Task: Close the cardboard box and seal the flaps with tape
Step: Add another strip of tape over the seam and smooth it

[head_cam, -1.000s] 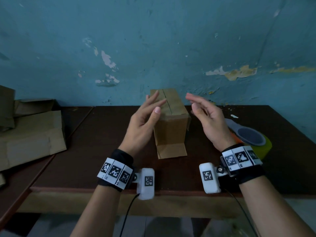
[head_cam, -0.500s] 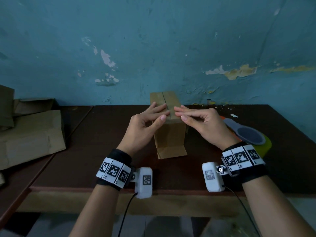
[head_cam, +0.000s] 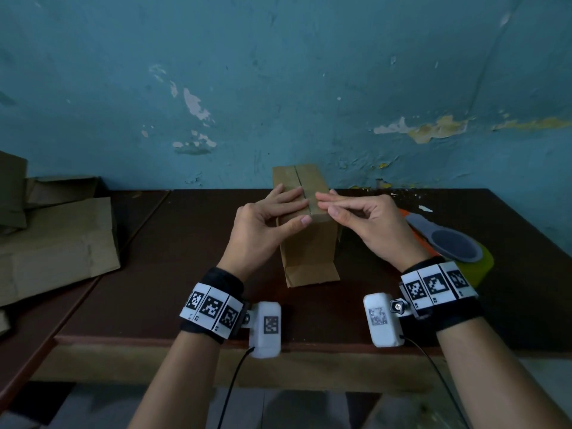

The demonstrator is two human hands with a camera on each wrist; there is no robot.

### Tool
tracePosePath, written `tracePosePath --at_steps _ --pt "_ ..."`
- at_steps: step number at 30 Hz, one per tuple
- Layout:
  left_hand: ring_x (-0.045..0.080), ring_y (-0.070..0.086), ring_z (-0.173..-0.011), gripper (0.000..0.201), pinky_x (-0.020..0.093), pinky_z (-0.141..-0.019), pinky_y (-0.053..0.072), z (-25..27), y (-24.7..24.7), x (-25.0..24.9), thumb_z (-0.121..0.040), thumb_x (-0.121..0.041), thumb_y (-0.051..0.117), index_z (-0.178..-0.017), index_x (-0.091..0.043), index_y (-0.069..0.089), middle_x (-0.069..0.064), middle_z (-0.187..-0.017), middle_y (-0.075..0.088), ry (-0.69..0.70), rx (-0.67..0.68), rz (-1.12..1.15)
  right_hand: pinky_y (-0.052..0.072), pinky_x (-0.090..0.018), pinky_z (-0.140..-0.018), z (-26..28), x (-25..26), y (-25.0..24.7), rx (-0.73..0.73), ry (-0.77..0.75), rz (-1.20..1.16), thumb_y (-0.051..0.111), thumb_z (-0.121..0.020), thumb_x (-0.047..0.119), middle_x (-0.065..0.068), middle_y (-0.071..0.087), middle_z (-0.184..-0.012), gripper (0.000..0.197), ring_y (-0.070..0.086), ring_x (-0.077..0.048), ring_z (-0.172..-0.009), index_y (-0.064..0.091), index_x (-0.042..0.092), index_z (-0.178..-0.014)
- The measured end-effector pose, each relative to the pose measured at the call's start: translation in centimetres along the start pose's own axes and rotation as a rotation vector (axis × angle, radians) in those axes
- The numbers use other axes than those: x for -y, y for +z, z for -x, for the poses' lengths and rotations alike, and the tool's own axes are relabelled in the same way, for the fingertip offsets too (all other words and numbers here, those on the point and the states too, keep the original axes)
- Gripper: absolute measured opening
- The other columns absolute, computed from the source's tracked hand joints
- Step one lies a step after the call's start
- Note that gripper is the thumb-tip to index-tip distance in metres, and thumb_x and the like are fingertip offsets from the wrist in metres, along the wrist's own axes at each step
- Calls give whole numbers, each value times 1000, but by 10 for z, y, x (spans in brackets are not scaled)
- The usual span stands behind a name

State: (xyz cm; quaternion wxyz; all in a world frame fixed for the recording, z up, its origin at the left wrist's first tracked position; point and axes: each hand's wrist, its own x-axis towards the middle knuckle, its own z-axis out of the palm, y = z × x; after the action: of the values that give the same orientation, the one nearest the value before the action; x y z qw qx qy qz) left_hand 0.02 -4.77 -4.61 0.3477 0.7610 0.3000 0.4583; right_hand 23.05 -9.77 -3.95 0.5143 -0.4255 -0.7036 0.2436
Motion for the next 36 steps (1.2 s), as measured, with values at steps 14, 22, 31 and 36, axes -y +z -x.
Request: tracePosePath --at_steps 14,22,31,36 --pt "9 34 -151 42 43 -125 31 -1 -1 5 -88 -6 78 -126 -21 72 -6 -145 61 -3 28 25 42 -26 -114 -1 -5 1 1 37 -32 70 -87 -8 0 69 -131 36 53 -7 -136 72 7 -120" --pt "6 19 -156 50 40 -129 17 2 -13 0 -95 5 52 -138 -16 65 -11 -156 49 -36 179 48 41 -25 -113 0 -3 0 6 22 -13 67 -92 -5 -1 69 -131 30 54 -7 -135 72 4 -120" --pt "6 13 -157 54 27 -128 11 2 -19 3 -93 7 41 -140 -10 61 -9 -159 46 -36 237 102 42 -31 -115 3 5 -1 -3 75 -60 56 -100 1 -2 69 -131 25 54 -4 -134 72 1 -119" --pt "10 14 -158 51 43 -130 15 3 -23 10 -99 12 52 -144 -11 58 -9 -161 43 38 252 11 45 -39 -113 3 6 -1 -5 96 -61 55 -102 5 2 70 -131 25 53 -2 -135 73 3 -119"
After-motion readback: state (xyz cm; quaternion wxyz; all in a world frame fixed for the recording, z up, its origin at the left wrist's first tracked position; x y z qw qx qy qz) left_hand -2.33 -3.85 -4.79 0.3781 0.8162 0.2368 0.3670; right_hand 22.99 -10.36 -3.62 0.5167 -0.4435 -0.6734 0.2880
